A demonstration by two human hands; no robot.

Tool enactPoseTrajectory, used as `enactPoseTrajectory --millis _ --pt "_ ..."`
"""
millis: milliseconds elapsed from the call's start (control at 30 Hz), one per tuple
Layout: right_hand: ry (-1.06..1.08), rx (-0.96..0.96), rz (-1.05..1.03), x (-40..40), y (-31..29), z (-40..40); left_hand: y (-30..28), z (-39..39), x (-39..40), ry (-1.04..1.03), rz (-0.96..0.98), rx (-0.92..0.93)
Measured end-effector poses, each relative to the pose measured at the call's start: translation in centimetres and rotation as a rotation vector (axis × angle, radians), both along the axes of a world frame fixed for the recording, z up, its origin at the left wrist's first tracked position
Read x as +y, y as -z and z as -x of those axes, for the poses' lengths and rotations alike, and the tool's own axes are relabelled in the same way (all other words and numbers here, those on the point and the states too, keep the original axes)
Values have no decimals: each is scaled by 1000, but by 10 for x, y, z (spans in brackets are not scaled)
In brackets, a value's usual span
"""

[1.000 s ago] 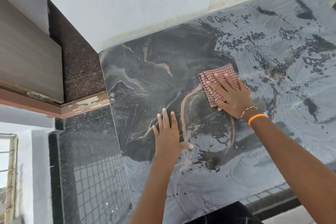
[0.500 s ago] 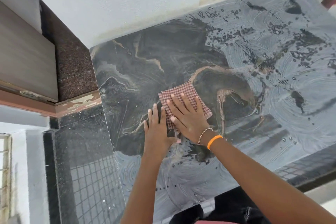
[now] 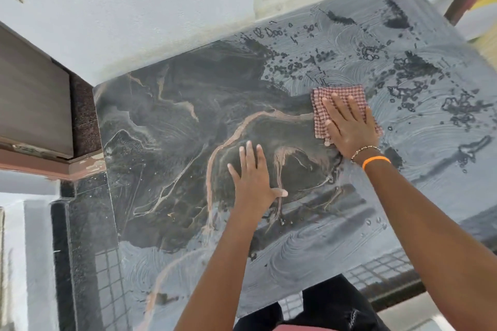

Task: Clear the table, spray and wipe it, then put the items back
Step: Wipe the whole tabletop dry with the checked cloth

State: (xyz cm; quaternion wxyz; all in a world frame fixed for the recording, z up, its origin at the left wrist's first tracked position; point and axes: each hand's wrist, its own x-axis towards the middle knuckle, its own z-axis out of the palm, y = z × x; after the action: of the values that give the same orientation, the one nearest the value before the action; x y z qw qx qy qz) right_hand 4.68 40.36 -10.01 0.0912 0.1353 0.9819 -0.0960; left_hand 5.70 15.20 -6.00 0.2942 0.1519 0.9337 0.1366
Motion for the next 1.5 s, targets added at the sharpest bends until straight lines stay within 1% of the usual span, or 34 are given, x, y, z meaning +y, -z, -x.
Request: enactPoseTrajectory --millis 67,133,200,233,300,400,467,500,567,667,767,833,933,1000,1067,1133,1233,1300,1367,1433,1500 --pt "98 -18 26 17 -5 -22 2 -1 10 -21 1 -44" --pt "164 -41 35 12 -6 -46 5 -2 14 -28 22 -42" --pt "174 -68 15 -13 -6 -63 8 -4 11 -29 32 -11" --pt "147 -77 11 -28 -6 -67 10 -4 11 -33 28 -5" --pt "24 -72 28 -58 -7 -65 12 -6 8 -39 31 -2" --pt "-304 0 10 -84 -5 -44 14 -6 9 -43 62 9" --pt "-500 7 35 -86 -2 -16 15 -5 12 -86 93 22" --pt "-558 8 56 -84 0 1 15 -5 15 -113 109 42" --pt "-586 33 92 -73 2 36 12 -2 25 -159 127 94" --pt "-518 58 75 -38 1 80 7 11 51 -191 112 99" --pt "-359 89 68 13 2 104 7 28 72 -219 109 104" --pt "-248 103 50 56 3 107 7 36 80 -244 116 108" --pt "-68 102 30 102 6 87 7 38 81 -270 105 90" --pt "25 89 26 100 6 66 9 38 80 -273 96 95" --pt "48 72 29 75 6 50 11 38 81 -277 97 107" --pt "-23 66 54 39 4 43 13 39 81 -279 101 116" --pt "-282 76 79 -19 4 50 13 37 81 -285 94 116" --pt "-451 82 105 -50 5 73 12 36 80 -297 89 111" --pt "-575 74 116 -66 3 110 11 37 81 -307 118 127" --pt "-637 64 96 -64 2 148 9 41 81 -316 138 173" --pt "-612 64 92 -48 3 178 7 54 81 -350 120 175"
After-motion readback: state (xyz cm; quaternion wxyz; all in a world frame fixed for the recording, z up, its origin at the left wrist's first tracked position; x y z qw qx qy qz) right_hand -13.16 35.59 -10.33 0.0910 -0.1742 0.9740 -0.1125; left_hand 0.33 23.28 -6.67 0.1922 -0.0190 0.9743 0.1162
